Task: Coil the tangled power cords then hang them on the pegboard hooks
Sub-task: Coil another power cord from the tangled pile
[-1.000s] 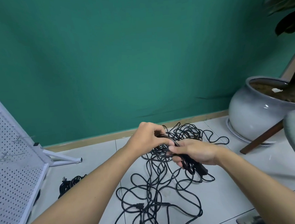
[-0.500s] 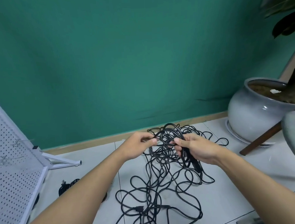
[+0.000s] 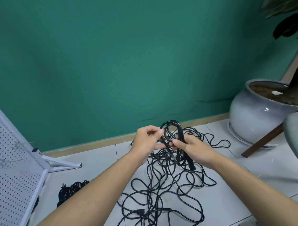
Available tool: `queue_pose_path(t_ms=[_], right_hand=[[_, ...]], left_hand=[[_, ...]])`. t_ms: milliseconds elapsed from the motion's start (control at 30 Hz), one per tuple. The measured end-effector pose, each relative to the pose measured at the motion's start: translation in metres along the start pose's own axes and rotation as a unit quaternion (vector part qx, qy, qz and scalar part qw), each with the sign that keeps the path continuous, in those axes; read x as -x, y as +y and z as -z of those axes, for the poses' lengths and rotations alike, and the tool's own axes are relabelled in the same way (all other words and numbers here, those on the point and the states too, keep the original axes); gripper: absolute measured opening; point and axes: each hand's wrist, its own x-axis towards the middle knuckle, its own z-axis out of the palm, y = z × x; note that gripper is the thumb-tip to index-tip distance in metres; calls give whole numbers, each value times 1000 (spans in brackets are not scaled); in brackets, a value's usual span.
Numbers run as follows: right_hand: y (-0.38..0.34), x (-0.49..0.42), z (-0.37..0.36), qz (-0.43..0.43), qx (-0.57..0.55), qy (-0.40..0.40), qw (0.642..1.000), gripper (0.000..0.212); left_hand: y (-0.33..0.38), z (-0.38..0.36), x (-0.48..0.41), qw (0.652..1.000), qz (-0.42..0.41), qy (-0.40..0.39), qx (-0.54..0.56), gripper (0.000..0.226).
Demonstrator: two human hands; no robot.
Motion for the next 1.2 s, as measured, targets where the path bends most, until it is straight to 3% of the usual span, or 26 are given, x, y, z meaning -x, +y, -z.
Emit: queue_pose_path(t_ms=[100,367,433,533,633,800,900,1067,1200], right_hand=[[1,-1,-6,9,15,-6,1000,24],[6,-6,-9,-37,-75,-25,996,20],[2,-6,-9,-40,-107,-6,993,21],[-4,-4,-5,-24,-161,-8,987,24],[-8,-1,3,-10,-228,-28,973,22],[-6,-4,13,-21,-314,-19,949,16],[-3,-4,15,-22,-319,-24,947,17],[-2,-5,15,-13,-292,29,956,23],[-1,-5,15,-19,-248,76,966,25]], left_hand=[[-1,-2,0,1000,8,14,19,3],[5,1,2,1000,-22,-8,15,9],[3,4,2,999,-19,-32,-5,5],[-5,7,2,992,36,-113,-50,21],[-13,9,1,977,78,-175,-95,29],[-39,12,-2,911,-9,-266,-314,44],[-51,10,-4,898,-48,-257,-354,23],[-55,10,-4,854,-93,-248,-447,13],[-53,15,-3,853,-104,-224,-460,20]])
